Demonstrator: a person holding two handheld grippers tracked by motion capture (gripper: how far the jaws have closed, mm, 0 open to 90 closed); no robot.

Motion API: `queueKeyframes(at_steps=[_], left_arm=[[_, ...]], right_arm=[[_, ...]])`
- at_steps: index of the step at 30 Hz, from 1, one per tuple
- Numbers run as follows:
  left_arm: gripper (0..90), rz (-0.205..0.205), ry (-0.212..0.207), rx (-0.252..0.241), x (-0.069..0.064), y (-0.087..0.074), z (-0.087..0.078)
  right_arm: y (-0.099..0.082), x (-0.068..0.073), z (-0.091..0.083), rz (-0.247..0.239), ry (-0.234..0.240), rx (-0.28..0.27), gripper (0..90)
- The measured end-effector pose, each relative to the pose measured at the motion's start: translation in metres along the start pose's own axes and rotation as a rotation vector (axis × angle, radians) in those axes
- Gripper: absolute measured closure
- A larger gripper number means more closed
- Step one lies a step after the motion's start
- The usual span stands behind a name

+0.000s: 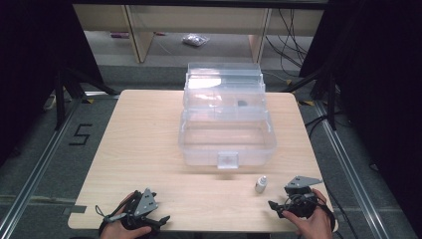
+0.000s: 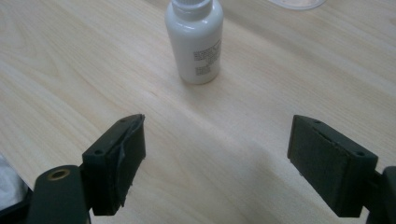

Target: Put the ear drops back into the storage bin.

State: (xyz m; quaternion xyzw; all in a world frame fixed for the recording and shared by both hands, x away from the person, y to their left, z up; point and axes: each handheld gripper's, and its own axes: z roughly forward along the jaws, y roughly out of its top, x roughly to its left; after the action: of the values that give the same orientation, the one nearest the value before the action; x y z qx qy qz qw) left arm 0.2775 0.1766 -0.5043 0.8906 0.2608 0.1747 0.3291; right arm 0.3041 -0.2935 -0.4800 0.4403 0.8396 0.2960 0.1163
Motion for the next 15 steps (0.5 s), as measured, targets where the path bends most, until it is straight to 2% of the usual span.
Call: queueKeyframes(at_steps=[3, 4, 5, 6, 7, 9, 10, 11, 12, 13, 14, 15], left_arm=[[15.7, -0.002, -0.001, -0.002, 0.0, 0.0, 0.0], [15.7, 0.002, 0.001, 0.001, 0.0, 0.0, 0.0], [15.7, -0.005, 0.002, -0.006, 0.0, 0.0, 0.0], [15.7, 0.01, -0.009, 0.011, 0.0, 0.0, -0.002], [15.7, 0.016, -0.009, 0.017, 0.001, 0.0, -0.002], [15.7, 0.021, -0.005, 0.017, 0.001, 0.0, -0.002], [15.7, 0.007, -0.001, 0.002, 0.001, 0.0, 0.0], [15.7, 0.0, 0.009, 0.0, 0.0, 0.0, 0.0], [15.7, 0.006, 0.005, 0.004, 0.001, 0.0, -0.001], [15.7, 0.01, 0.001, 0.008, 0.001, 0.0, -0.001], [15.7, -0.002, 0.007, 0.0, 0.0, 0.0, 0.0], [15.7, 0.0, 0.007, 0.002, 0.0, 0.0, 0.0]], right_arm=[[0.0, 0.001, 0.001, -0.01, 0.0, 0.005, 19.9], [0.001, 0.003, -0.001, 0.011, -0.004, 0.03, 19.9], [0.001, 0.001, 0.0, -0.023, -0.014, 0.015, 19.9], [0.002, 0.001, -0.001, -0.039, -0.009, 0.018, 20.8], [0.003, 0.002, -0.001, -0.045, -0.012, 0.008, 21.0], [0.007, 0.004, -0.005, -0.035, -0.008, 0.037, 21.3], [0.008, 0.004, -0.006, -0.058, -0.019, 0.029, 21.9], [0.01, 0.004, -0.007, -0.067, -0.016, 0.047, 22.0], [0.012, 0.006, -0.008, -0.048, -0.013, 0.043, 22.0], [0.014, 0.005, -0.01, -0.083, -0.017, 0.061, 22.2], [0.017, 0.006, -0.012, -0.071, -0.018, 0.058, 22.3], [0.018, 0.005, -0.012, -0.096, -0.021, 0.053, 22.4]])
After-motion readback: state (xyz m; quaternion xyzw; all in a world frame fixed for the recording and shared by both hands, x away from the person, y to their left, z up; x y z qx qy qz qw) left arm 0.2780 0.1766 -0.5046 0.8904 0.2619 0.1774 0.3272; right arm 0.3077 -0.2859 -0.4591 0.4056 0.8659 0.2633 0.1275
